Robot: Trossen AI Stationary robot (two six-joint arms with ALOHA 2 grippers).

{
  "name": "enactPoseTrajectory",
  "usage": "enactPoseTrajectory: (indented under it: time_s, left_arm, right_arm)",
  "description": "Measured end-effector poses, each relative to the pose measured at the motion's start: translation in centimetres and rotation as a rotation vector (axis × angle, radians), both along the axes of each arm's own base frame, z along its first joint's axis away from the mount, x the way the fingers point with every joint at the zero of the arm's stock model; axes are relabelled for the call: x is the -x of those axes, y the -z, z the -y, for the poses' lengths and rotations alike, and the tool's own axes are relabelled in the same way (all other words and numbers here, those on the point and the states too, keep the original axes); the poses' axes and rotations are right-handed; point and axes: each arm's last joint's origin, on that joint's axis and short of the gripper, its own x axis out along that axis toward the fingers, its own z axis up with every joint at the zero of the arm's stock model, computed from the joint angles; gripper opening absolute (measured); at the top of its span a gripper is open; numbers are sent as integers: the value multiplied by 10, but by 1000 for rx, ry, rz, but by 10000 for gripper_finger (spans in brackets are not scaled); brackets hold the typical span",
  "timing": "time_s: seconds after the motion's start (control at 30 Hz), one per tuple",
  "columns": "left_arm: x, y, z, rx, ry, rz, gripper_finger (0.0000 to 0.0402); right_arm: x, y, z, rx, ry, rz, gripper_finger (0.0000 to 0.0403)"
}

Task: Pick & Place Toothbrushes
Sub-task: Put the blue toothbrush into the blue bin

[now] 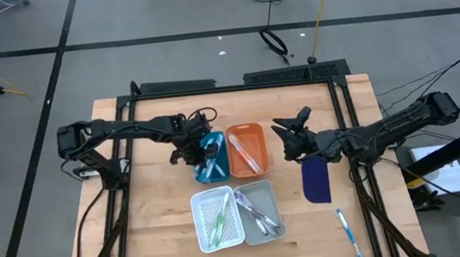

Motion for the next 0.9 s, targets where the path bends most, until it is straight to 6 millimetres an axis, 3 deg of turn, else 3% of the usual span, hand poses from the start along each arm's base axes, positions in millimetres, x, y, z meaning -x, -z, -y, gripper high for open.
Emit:
enactPoseTrajectory:
  time_s: [0.53, 0.9]
  left_arm:
    - [-1, 0, -1, -76, 6, 8, 6]
    - [-2, 0, 0, -85, 4, 3, 103]
  right_arm:
    - [0, -1, 0, -1, 0, 8, 114]
    - [0, -1, 0, -1, 1, 9, 114]
